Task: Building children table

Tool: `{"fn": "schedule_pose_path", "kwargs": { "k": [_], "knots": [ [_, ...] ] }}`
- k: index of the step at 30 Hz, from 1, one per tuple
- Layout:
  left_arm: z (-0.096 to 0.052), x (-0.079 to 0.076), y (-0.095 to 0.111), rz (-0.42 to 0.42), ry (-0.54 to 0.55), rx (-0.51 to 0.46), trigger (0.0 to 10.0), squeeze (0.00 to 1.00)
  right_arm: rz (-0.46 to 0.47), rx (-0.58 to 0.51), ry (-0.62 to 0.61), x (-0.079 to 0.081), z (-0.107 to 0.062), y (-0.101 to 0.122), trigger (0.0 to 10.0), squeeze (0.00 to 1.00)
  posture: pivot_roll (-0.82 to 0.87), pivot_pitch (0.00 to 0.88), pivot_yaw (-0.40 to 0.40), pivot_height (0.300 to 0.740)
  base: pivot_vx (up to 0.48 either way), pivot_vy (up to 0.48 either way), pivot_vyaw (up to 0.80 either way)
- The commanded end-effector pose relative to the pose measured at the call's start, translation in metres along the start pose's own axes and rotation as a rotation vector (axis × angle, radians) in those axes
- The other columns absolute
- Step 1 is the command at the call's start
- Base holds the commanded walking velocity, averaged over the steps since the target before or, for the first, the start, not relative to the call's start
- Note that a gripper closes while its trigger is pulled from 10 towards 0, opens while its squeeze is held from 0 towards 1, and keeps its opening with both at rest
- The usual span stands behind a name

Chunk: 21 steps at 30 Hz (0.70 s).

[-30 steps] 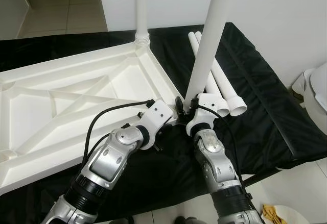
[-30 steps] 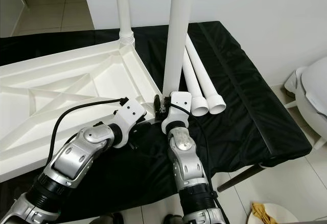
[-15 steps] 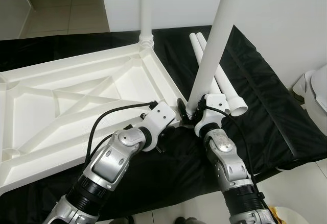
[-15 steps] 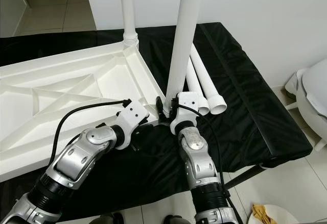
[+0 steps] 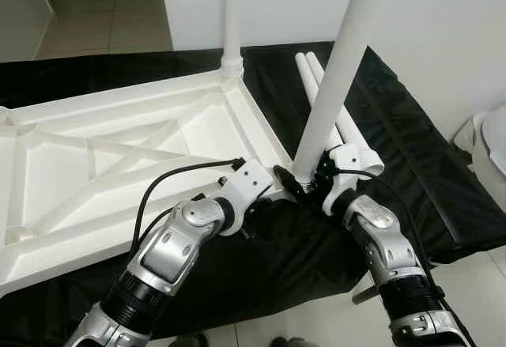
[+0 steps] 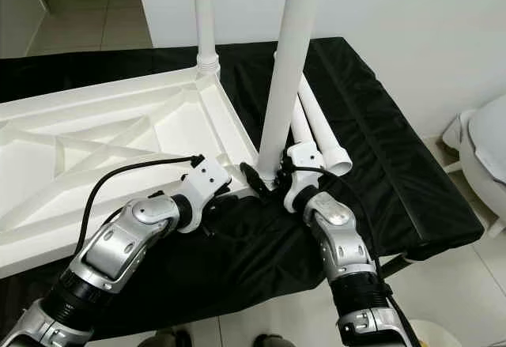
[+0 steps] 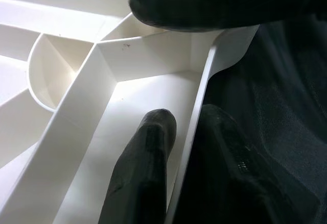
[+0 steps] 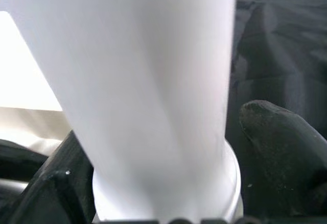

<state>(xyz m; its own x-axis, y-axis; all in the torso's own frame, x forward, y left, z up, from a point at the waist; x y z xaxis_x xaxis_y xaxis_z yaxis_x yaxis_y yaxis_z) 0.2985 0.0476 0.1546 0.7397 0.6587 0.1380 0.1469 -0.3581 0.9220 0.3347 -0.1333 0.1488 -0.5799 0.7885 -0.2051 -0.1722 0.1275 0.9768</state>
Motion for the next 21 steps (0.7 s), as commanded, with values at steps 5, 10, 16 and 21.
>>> {"fn": "schedule_pose_path", "kwargs": {
  "k": [5,10,16,21],
  "knots": [
    [-0.003,0.001,0.009,0.025,0.003,-0.041,10.0,0.0,-0.012,0.033,0.05,-0.008,-0.008,-0.013,10.0,0.0,-0.01,0.085,-0.016,0.74,0.0,0.0,0.0],
    [-0.004,0.002,0.009,0.028,0.008,-0.041,10.0,0.0,-0.026,0.026,0.07,-0.009,-0.006,-0.013,10.0,0.0,-0.01,0.086,-0.012,0.74,0.0,0.0,0.0],
    [-0.005,0.002,0.01,0.029,0.006,-0.04,10.0,0.0,-0.019,-0.003,0.082,-0.01,0.001,-0.01,10.0,0.0,-0.01,0.089,-0.012,0.74,0.0,0.0,0.0],
    [-0.005,0.002,0.01,0.029,0.007,-0.04,10.0,0.0,-0.018,-0.02,0.104,-0.01,0.006,-0.009,10.0,0.0,0.0,0.092,-0.014,0.74,0.0,0.0,0.0]
  ]
}}
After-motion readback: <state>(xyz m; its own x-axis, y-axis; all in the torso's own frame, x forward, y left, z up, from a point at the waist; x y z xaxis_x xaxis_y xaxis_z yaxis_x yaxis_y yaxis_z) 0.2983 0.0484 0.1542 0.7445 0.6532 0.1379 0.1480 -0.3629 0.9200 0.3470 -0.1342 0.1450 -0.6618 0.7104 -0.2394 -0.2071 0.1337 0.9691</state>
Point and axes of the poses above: a point about 5 cm out from each wrist's last joint towards the gripper, its own z axis pointing out of the wrist towards the gripper, its own y axis along the axis of the wrist's last joint, x = y × z, the point moved 1 cm from there along z, pointing out of the wrist towards the gripper, and after that the axes turned 7 degrees about -z, right-handed, at the moved point
